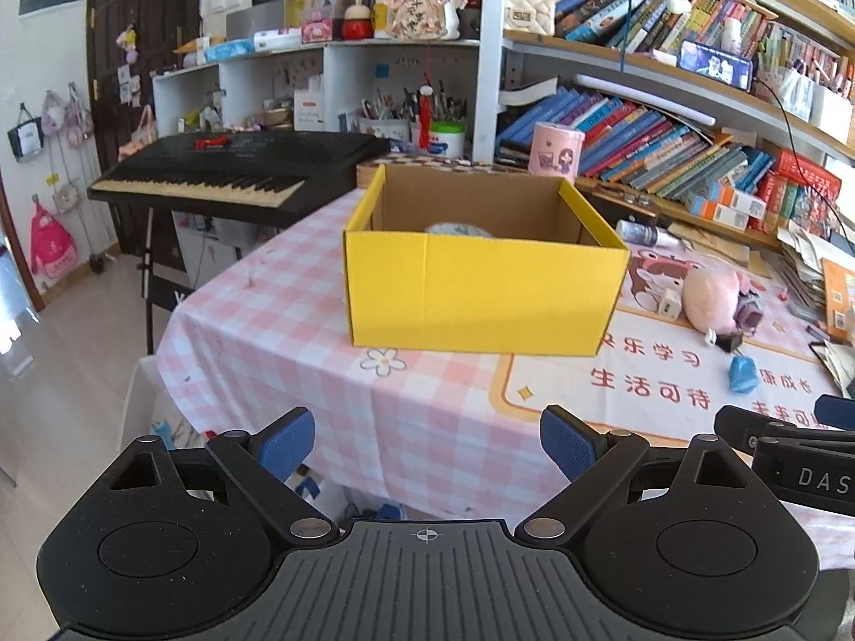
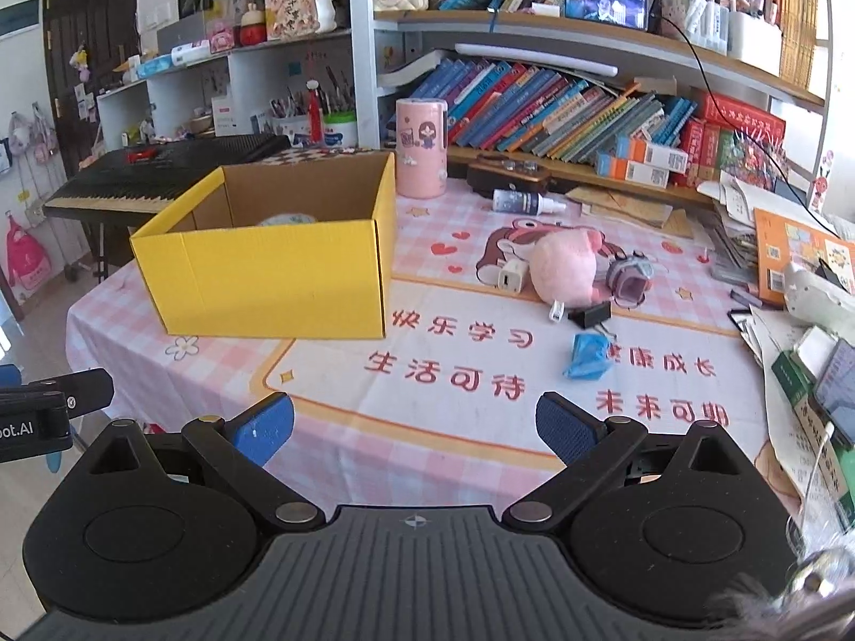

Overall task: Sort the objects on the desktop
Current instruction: 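Withdraw both open tools up and away from the cardboard box, then grasp the blue packet with the left tool while the right tool approaches the black binder clip, then close the right tool on the black binder clip and lift it, then carry the blue packet and binder clip over the yellow cardboard box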

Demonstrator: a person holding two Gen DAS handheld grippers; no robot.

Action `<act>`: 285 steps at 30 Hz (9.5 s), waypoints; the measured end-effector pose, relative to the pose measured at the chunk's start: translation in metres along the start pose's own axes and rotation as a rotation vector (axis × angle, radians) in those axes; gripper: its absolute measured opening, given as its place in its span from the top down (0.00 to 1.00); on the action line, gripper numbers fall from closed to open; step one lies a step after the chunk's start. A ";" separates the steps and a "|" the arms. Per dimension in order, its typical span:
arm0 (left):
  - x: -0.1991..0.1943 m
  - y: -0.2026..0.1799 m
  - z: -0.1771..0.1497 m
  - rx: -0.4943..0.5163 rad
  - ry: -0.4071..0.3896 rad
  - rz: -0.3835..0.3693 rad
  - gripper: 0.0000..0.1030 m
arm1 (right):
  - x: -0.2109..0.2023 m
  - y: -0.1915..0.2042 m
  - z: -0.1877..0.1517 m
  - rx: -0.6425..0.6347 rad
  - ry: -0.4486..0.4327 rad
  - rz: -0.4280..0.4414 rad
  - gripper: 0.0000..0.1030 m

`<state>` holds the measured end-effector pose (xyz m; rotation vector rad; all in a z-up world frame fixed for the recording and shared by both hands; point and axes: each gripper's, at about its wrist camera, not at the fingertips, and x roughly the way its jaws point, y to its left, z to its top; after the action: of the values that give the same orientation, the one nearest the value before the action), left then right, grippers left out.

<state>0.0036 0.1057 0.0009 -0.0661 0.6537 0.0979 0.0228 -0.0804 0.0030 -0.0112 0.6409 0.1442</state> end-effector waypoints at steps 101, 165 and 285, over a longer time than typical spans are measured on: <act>0.183 -0.309 0.027 0.233 0.226 -0.288 0.53 | 0.121 -0.269 0.065 0.079 0.091 -0.033 0.07; 0.091 -0.191 0.051 -0.021 0.076 -0.245 0.74 | 0.115 -0.183 0.074 -0.060 0.194 0.261 0.64; 0.096 -0.005 0.128 -0.069 -0.178 -0.095 0.74 | 0.133 0.027 0.168 -0.317 -0.050 0.427 0.64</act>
<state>0.1574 0.1192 0.0439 -0.1527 0.4690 0.0339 0.2244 -0.0272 0.0589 -0.1762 0.5585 0.6557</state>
